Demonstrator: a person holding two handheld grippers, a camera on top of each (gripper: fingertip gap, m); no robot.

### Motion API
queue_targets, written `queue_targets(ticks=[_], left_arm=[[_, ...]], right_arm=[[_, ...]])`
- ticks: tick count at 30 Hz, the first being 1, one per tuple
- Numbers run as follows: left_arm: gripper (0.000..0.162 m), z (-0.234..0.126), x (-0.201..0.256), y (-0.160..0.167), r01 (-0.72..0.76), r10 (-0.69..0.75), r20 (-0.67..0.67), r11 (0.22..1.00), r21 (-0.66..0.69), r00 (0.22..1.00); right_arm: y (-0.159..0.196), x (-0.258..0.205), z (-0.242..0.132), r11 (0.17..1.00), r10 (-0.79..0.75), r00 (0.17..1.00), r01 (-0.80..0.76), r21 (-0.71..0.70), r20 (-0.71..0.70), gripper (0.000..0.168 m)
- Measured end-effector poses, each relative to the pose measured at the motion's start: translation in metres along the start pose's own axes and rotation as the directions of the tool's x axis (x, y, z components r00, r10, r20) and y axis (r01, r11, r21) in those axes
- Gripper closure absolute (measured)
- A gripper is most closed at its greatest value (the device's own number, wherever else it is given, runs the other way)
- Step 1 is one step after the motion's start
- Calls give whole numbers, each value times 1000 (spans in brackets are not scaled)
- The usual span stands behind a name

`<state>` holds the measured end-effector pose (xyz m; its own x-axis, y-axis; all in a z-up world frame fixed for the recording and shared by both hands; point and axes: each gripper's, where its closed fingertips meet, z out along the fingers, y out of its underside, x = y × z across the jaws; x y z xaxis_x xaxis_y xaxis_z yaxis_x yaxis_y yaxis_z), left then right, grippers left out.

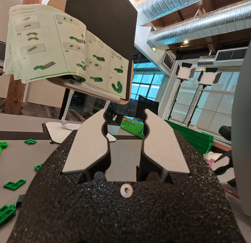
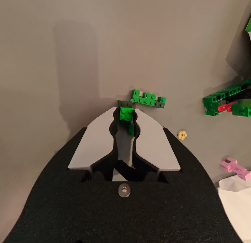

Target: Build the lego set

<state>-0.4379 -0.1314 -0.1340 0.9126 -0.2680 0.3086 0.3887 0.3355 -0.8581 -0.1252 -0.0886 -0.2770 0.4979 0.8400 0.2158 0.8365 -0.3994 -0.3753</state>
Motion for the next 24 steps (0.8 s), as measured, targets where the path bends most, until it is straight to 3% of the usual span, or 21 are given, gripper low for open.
queue_targets(ticks=[6, 13, 18, 21, 24], left_arm=[[113, -2, -5, -4, -11, 11, 16, 1000, 9, 1000], [113, -5, -14, -11, -23, 22, 42, 999, 25, 999], [113, -7, -18, -13, -36, 34, 56, 999, 29, 998], [113, -7, -21, -15, -38, 36, 61, 999, 33, 997], [113, -7, -22, -16, -38, 36, 64, 999, 36, 997]], right_arm=[[-31, 0, 9, 990, -132, 990, 130, 44, 47, 150], [-121, -12, 28, 865, -462, 884, 432, 255, 70, 151], [-180, -37, 38, 628, -739, 671, 649, 431, 65, 151], [-189, -57, 39, 487, -855, 507, 713, 504, 108, 151], [-188, -69, 39, 413, -905, 397, 741, 530, 152, 151]])
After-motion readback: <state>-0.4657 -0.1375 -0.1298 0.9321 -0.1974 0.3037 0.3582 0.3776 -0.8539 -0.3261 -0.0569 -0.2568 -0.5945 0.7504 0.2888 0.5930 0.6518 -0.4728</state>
